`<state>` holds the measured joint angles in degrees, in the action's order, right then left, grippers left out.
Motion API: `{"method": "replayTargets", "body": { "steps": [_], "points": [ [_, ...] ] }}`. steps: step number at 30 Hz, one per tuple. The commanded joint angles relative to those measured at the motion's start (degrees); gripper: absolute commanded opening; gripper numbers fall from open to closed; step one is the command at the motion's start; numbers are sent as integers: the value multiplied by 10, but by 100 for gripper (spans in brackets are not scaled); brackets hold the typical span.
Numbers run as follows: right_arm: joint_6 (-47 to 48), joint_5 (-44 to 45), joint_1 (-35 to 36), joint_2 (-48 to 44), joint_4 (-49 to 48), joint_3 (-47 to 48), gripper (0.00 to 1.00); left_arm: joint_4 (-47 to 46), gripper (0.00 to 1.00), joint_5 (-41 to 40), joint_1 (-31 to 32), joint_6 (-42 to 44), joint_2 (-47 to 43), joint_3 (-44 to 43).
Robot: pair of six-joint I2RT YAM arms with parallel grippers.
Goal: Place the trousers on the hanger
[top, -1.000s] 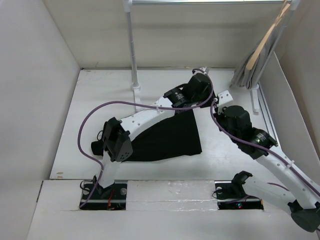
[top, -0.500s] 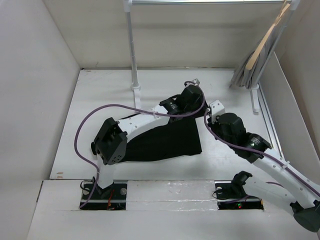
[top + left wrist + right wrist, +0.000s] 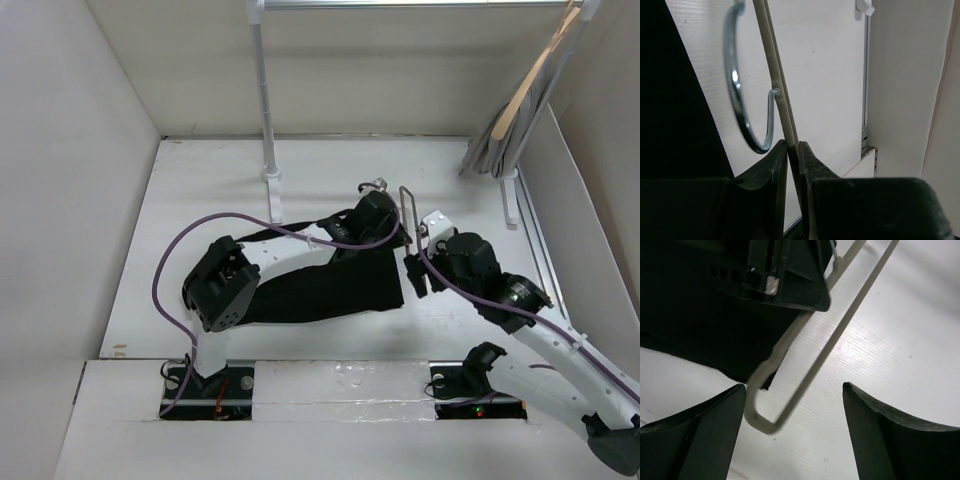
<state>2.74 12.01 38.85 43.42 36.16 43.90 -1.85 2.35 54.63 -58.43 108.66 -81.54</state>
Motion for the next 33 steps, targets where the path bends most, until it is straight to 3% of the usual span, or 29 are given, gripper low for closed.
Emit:
{"method": "replayTargets", "body": {
  "steps": [1, 3, 4, 6, 7, 10, 15, 18, 22, 30, 33],
  "points": [
    [-5, -51, -37, -22, 23, 77, 83, -43, 0, -18, -1, 3, -66, 5],
    [-4, -84, -54, -27, 32, 94, 81, -47, 0, -52, -1, 3, -89, 29],
    [-5, -91, -61, -29, 35, 100, 66, -54, 0, -60, -1, -1, -99, 44],
    [-5, -116, -91, -26, 35, 104, 45, -72, 0, -80, -1, -21, -130, 93],
    [-6, -137, -103, -22, 30, 102, 18, -92, 0, -84, -1, -30, -138, 112],
    [-6, -200, -146, 16, -1, 73, 2, -123, 0, -99, 11, -58, -146, 161],
    [-12, -274, -195, 88, -80, 30, 0, -184, 0, -117, 23, -112, -124, 211],
    [-16, -328, -207, 119, -144, 16, 9, -175, 0, -169, 45, -120, -103, 198],
    [-9, -335, -214, 201, -201, -8, 21, -172, 0, -211, 57, -153, -70, 194],
    [-7, -383, -250, 316, -289, -22, 21, -146, 0, -306, 82, -213, -27, 190],
    [-13, -393, -256, 351, -325, -31, 29, -158, 0, -326, 82, -232, -14, 202]
  ]
}}
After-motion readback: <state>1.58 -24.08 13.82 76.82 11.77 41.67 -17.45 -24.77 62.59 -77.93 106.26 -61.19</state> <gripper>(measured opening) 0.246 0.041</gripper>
